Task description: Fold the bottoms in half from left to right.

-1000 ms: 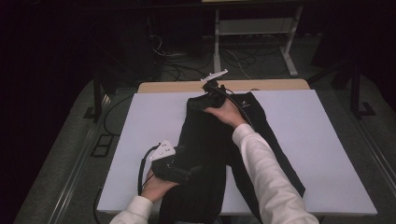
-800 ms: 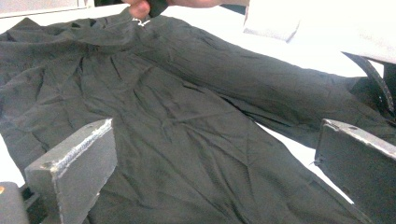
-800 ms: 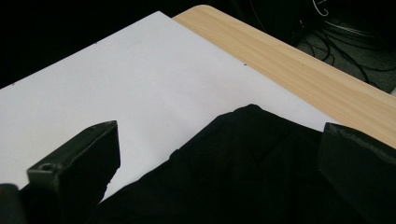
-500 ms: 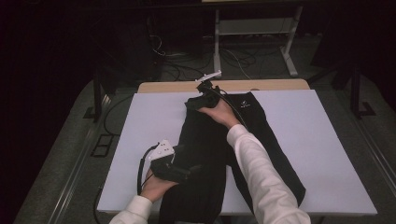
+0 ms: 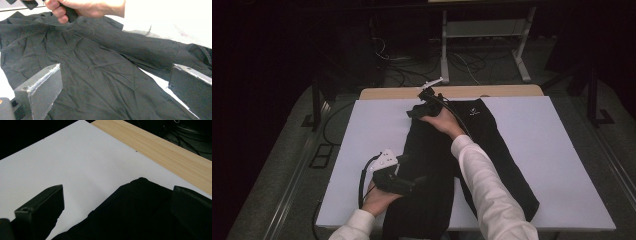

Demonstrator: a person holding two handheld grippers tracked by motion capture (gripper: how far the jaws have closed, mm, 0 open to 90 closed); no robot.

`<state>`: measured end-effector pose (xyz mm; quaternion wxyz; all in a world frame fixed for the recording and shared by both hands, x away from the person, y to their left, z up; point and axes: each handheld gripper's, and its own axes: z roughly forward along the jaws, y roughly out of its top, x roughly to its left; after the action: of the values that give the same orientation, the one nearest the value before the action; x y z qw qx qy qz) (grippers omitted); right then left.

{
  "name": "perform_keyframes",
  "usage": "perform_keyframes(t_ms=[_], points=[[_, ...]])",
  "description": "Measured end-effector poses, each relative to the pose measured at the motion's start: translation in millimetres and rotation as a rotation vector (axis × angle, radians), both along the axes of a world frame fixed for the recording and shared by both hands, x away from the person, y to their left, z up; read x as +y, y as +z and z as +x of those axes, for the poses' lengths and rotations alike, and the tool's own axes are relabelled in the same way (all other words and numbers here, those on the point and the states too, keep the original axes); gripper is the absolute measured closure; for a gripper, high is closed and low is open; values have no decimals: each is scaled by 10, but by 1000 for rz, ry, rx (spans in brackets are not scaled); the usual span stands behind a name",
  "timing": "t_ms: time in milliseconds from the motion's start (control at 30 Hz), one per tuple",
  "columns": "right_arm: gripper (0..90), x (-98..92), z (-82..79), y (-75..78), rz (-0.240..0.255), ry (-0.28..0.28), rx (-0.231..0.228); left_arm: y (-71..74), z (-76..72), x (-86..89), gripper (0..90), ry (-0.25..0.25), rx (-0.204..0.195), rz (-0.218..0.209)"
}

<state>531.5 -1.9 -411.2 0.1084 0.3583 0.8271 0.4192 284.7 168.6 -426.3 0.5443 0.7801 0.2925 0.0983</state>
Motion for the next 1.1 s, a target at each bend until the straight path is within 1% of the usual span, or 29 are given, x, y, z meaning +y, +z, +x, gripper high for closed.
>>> perform_keyframes(t_ms=[67, 133, 200, 267, 300, 333, 433, 500, 533, 567, 633, 700, 767, 833, 933, 1000, 1033, 1067, 1100], points=[[8, 6, 12, -34, 4, -3, 8, -3, 3, -3, 0, -2, 2, 0], [43, 10, 22, -72, 7, -4, 20, -4, 6, -6, 0, -6, 3, 1], [51, 21, 34, -111, 3, -11, 22, -2, 6, -7, 0, -7, 2, 0], [98, 41, 39, -144, 2, -23, 27, 0, 7, -5, 0, -6, 2, -2], [137, 50, 40, -160, -2, -32, 26, 1, 7, -3, 0, -5, 1, -4], [138, 62, 40, -174, -5, -42, 26, 1, 9, 0, 0, -6, 1, -4], [152, 93, 36, -218, -16, -44, 33, 4, 11, 6, 0, -4, -1, -7], [182, 113, 28, -238, -29, -44, 34, 2, 14, 8, 0, -4, 1, -8], [234, 133, 18, -255, -35, -46, 30, 2, 16, 8, 0, -5, 2, -8], [234, 133, 18, -255, -35, -46, 30, 3, 19, 9, 0, -6, 4, -10], [280, 155, 10, -272, -40, -54, 30, 3, 25, 8, 0, -5, 7, -19], [349, 177, 0, -284, -52, -68, 28, 2, 32, 11, 0, -5, 11, -28], [403, 187, -4, -291, -49, -71, 29, 4, 34, 14, 0, -6, 12, -32], [452, 203, -8, -296, -59, -77, 19, 8, 35, 17, 0, -10, 11, -39], [517, 227, -5, -302, -60, -96, 23, 18, 35, 25, 0, -16, 8, -55], [575, 239, -2, -316, -61, -102, 29, 18, 38, 34, 0, -14, 9, -60], [624, 249, -1, -329, -70, -104, 26, 18, 40, 37, 0, -13, 11, -63], [624, 249, -1, -329, -70, -104, 26, 19, 40, 39, 0, -11, 10, -64], [652, 251, -1, -332, -69, -104, 31, 21, 39, 41, 0, -10, 10, -67]])
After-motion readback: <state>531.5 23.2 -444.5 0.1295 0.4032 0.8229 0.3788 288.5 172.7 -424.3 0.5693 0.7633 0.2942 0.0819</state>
